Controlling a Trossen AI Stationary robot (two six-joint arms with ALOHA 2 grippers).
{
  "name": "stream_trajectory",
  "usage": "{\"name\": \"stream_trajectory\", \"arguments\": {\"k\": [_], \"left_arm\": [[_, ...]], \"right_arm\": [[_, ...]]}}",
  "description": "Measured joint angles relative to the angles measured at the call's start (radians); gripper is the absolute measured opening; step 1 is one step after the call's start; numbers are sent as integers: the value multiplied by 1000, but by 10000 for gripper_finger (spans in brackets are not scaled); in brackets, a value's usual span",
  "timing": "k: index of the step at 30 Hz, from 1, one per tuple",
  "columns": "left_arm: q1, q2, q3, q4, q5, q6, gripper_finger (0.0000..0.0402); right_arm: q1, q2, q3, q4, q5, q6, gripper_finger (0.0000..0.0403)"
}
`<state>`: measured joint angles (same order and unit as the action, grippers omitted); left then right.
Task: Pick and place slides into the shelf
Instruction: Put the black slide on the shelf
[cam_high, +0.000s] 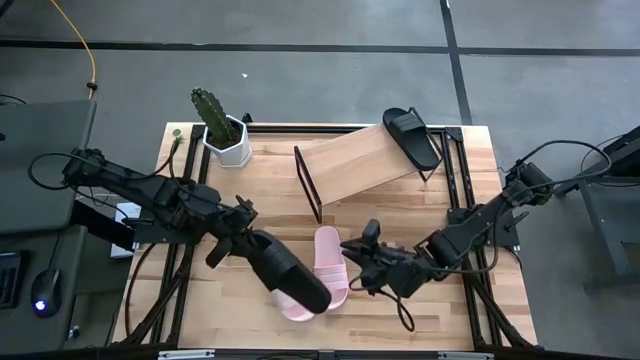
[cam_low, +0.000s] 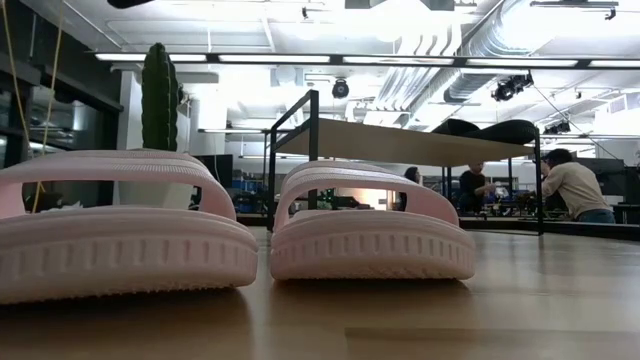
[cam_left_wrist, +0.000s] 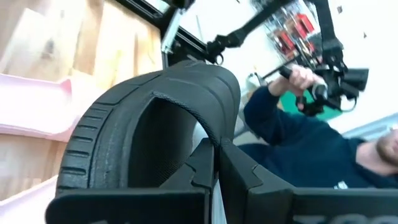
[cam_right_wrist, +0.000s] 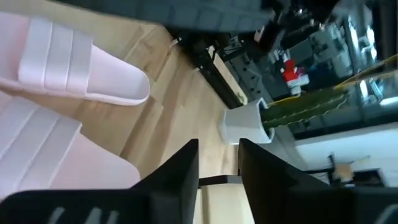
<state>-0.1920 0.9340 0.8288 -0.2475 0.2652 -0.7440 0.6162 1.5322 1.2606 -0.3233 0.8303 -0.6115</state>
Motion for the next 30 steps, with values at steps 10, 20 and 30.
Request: {"name": "stream_trajectory", "arguments": {"k": [10,20,30], "left_arm": [[159,0,0,20,50,-82,3],[205,0,1,23,100,-143,25],[205,-28,1,101,147,-179,5]], "right_arm": [[77,61,1,5,84,-329,146],[116,125,1,197,267,-582,168],[139,126,1,201,265,-585,233]]}}
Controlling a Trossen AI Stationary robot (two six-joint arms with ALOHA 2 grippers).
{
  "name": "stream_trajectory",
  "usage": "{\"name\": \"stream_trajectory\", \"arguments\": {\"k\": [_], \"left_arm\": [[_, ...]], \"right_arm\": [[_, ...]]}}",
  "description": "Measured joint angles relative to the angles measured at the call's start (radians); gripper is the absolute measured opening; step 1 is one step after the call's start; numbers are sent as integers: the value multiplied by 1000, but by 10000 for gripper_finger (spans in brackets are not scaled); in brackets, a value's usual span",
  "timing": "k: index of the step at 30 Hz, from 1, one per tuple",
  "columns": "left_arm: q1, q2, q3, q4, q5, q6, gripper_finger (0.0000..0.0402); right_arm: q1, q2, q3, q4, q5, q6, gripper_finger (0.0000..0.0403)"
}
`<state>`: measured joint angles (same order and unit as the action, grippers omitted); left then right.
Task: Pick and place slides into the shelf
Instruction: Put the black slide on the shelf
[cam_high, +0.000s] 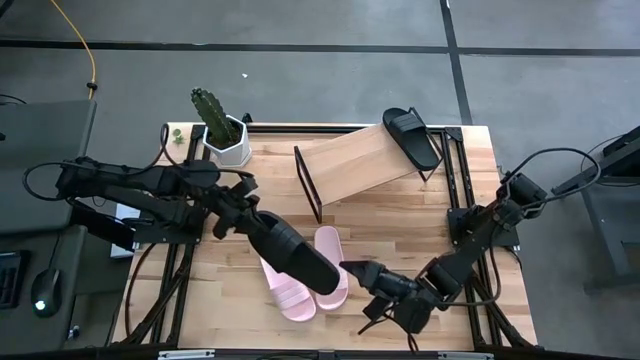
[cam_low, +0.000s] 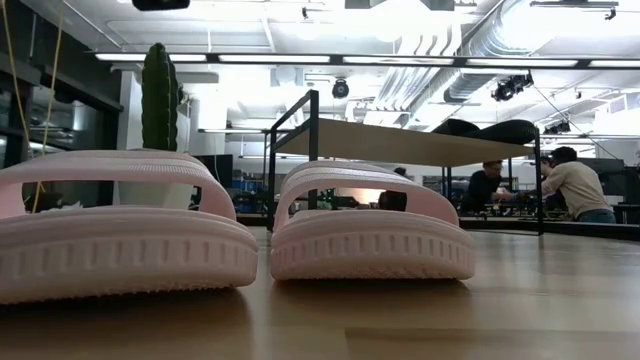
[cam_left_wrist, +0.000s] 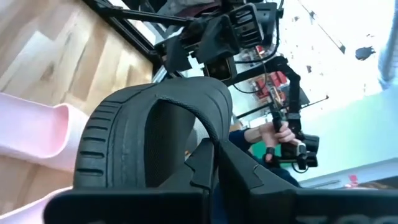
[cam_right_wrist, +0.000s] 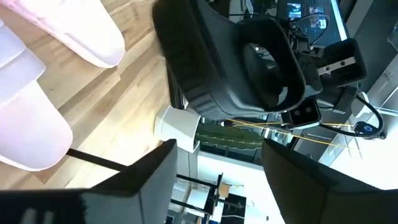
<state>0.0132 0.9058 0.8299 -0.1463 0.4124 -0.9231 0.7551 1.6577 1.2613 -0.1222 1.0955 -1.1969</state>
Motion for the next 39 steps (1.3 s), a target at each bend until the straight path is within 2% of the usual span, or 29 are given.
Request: {"name": "stream_trajectory", "arguments": {"k": [4,8,19,28,39], "left_arm": [[0,-4,0,-4,-2,-2,10],[0,-4,0,-6,-7,-2,15],[0,-4,0,-5,-33,-1,17],[0,-3,0,42,-45,-2,17],[0,-3,0,41,-46,-6,17]], "right_arm": [[1,0,0,13,-5,1,265],[0,0,0,18,-16,-11,278],[0,12,0,81,-102,-63,279],[-3,50,0,189,-93,-164,279],[-9,51,0,226,-86,-166,279]]}}
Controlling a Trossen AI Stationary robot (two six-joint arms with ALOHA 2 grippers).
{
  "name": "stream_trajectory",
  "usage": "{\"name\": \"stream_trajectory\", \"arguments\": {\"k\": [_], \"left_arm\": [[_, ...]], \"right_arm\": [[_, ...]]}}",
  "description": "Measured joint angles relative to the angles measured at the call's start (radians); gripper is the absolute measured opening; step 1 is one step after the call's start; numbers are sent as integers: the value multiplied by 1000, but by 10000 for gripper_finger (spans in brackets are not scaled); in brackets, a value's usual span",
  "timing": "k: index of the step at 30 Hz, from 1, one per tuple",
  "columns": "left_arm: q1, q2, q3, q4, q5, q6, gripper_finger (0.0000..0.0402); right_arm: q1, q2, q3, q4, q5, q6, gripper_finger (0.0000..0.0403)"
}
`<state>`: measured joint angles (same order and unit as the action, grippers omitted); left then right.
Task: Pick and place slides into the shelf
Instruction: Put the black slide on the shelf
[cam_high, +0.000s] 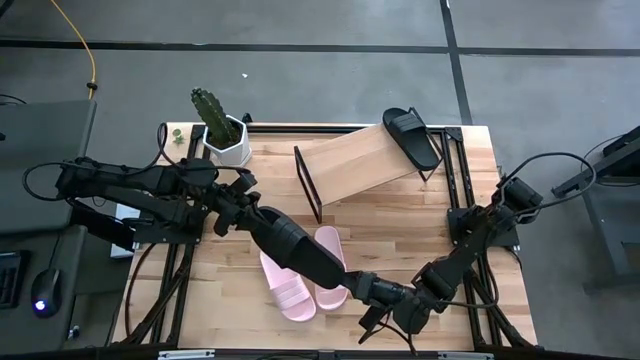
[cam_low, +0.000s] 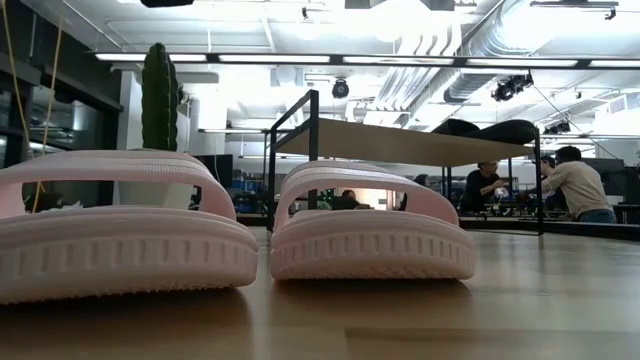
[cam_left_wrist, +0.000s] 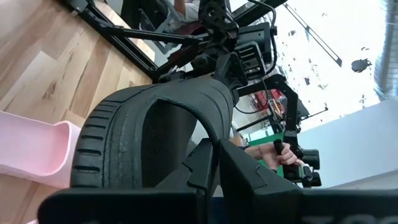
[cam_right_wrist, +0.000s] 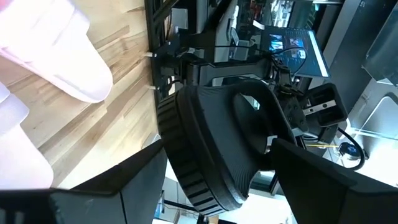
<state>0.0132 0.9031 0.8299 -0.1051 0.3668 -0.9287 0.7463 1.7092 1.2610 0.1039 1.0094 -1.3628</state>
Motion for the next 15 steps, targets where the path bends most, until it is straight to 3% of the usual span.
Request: {"name": "stream_trajectory", "arguments": {"k": [7,15], "left_arm": [[0,18,0,4,1,-1,17],[0,39,0,11,33,-8,17]], "right_arm": [[-9,0,0,-1,-18,25,276],[-20,0,0,-2,-70,31,233]]}}
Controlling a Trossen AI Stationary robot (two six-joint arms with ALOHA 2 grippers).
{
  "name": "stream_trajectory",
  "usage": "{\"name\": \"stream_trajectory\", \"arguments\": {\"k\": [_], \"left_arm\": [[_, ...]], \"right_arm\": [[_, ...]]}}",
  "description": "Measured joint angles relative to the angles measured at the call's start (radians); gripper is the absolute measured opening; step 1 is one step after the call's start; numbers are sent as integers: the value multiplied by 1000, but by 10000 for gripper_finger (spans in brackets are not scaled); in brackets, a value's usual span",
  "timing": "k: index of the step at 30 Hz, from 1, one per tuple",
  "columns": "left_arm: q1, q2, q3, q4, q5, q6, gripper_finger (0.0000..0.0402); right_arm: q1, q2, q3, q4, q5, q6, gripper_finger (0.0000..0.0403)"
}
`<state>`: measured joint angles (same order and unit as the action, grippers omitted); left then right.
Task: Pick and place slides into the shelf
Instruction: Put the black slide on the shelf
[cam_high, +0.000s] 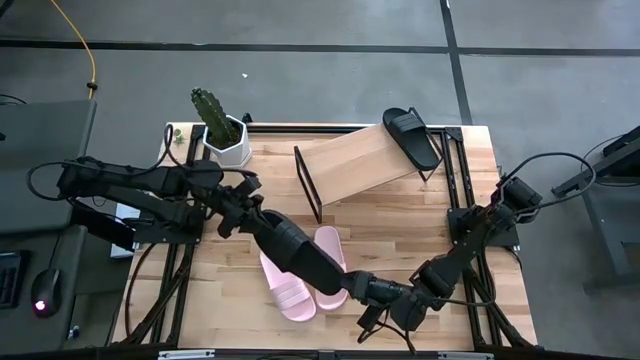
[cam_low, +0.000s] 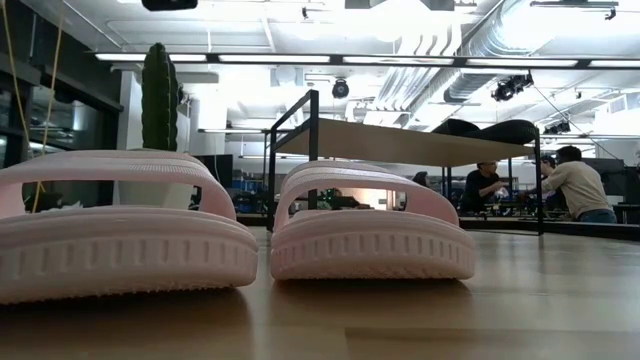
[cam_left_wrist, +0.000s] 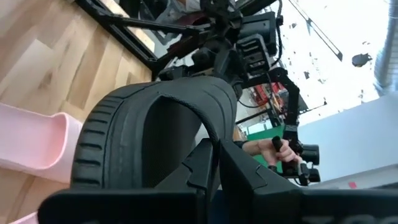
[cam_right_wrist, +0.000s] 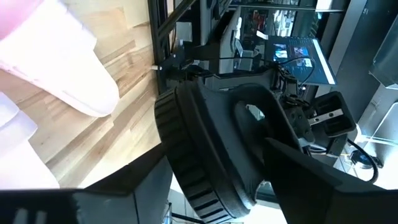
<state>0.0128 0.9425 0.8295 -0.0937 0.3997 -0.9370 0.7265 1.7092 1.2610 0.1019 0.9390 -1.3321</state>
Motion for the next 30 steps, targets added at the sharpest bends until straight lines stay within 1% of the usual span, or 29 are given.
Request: {"name": "stream_trajectory", "arguments": {"k": [3,6,12,16,22,25,27,30], "left_arm": [[0,5,0,-6,34,-4,17],[0,9,0,-5,38,-3,17],[0,9,0,-5,37,10,17],[0,9,0,-5,37,13,17],[0,9,0,-5,29,44,17],[1,9,0,-7,27,89,17],[1,9,0,-11,27,115,17],[1,9,0,-14,24,160,17]], "right_arm": [[0,0,0,0,-11,14,221],[-1,0,0,1,-35,22,213],[-3,0,0,14,-34,26,190],[-4,0,0,15,-34,32,157],[-4,0,0,15,-35,39,90],[-4,0,0,20,-39,60,61],[-5,0,0,22,-39,71,47],[-9,0,0,22,-39,75,43]]}}
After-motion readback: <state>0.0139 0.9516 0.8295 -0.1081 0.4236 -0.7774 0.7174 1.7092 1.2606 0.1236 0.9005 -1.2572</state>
